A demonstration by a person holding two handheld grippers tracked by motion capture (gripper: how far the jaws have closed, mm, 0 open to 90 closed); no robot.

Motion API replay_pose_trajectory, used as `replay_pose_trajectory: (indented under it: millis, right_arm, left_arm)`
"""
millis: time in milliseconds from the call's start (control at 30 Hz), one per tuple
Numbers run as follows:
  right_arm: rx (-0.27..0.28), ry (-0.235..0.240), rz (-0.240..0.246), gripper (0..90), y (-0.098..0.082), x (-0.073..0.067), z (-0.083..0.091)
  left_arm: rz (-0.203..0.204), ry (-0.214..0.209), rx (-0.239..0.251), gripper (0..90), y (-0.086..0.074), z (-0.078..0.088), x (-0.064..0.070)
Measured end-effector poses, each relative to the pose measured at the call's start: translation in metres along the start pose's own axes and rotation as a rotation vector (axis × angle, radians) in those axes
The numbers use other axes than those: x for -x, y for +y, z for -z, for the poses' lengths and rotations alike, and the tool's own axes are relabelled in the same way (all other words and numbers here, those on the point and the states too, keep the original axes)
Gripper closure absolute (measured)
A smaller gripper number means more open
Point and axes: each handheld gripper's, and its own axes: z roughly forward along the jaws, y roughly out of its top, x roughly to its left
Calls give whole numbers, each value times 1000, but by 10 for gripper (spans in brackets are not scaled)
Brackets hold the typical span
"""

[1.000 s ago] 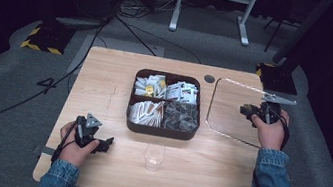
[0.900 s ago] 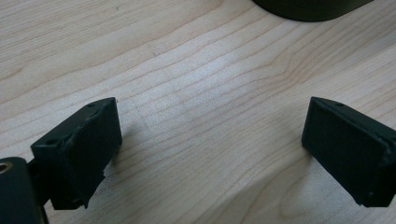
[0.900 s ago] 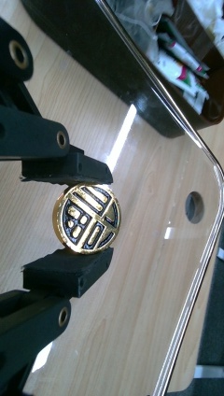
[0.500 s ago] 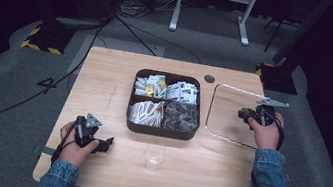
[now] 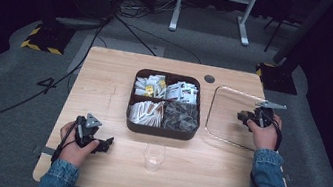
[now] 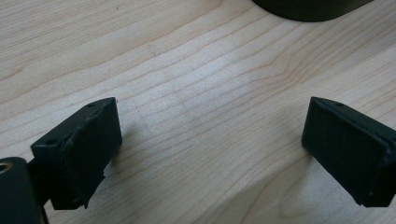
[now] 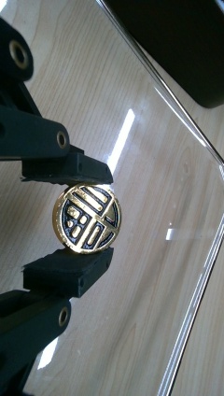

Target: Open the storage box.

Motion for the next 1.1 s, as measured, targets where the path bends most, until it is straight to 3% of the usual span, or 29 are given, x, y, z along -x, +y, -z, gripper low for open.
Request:
replay_pose_trajectory:
  millis: [1100]
  right_arm:
    - [-65, 10, -27, 589, -11, 2, -18]
  left_arm:
    - [0, 0, 0, 53, 0, 0, 0]
